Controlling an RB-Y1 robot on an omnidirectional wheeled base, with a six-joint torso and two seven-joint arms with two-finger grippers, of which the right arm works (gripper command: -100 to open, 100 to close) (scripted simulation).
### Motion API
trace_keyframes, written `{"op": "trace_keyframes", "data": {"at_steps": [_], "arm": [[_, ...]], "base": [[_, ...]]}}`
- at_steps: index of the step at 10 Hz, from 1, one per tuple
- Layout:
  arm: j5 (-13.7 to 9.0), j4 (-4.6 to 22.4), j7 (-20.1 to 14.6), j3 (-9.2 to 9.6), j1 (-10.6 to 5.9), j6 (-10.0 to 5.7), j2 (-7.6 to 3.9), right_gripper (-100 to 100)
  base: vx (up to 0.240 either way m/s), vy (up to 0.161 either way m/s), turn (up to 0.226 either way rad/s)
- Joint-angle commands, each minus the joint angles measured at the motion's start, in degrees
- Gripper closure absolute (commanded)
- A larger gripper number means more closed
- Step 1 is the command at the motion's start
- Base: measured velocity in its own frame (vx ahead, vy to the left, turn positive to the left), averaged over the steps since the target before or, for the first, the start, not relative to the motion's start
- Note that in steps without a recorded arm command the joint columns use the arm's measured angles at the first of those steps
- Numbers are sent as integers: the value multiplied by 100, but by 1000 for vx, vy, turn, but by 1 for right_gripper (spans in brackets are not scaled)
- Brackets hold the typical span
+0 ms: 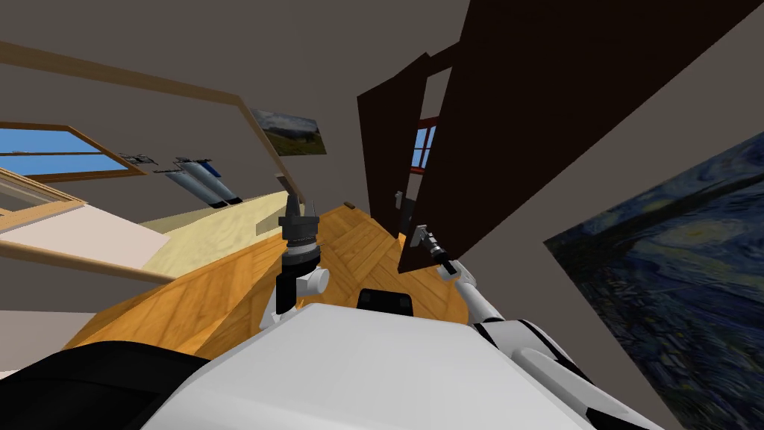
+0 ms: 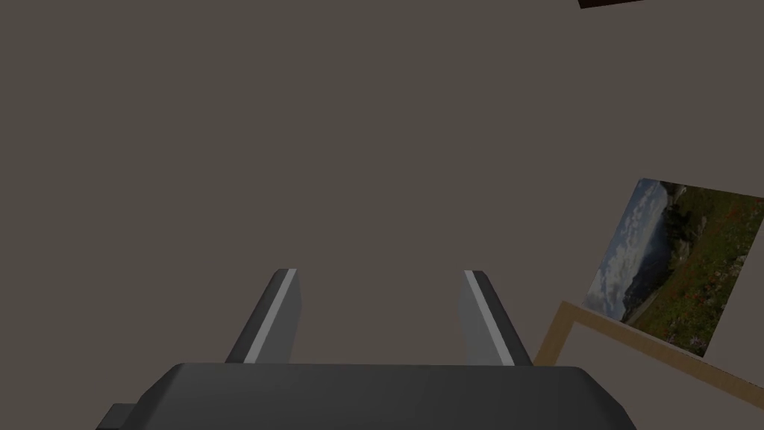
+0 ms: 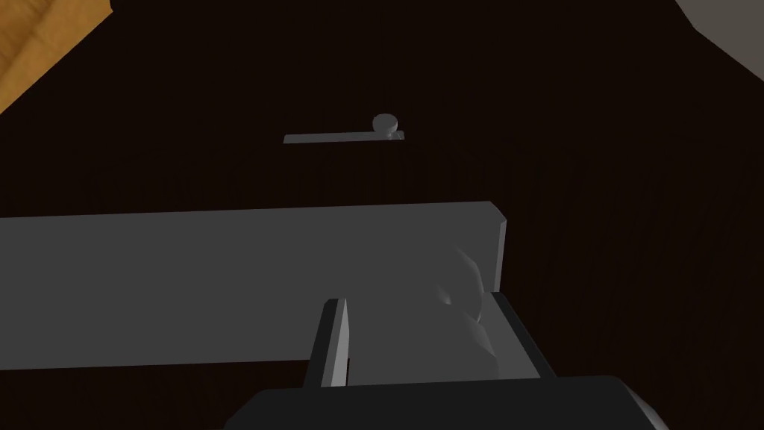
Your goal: Pull the door open
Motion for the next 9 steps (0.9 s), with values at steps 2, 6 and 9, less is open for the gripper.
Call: {"op": "trace_keyframes", "data": {"at_steps": [2, 6, 9], "arm": [[98, -115, -346, 224, 136, -283, -278, 100], [185, -183, -576, 431, 228, -487, -442, 100], [294, -270, -742, 527, 431, -943, -668, 100]], "base": [[-94, -60, -68], [-69, -50, -37], [5, -9, -101]]}}
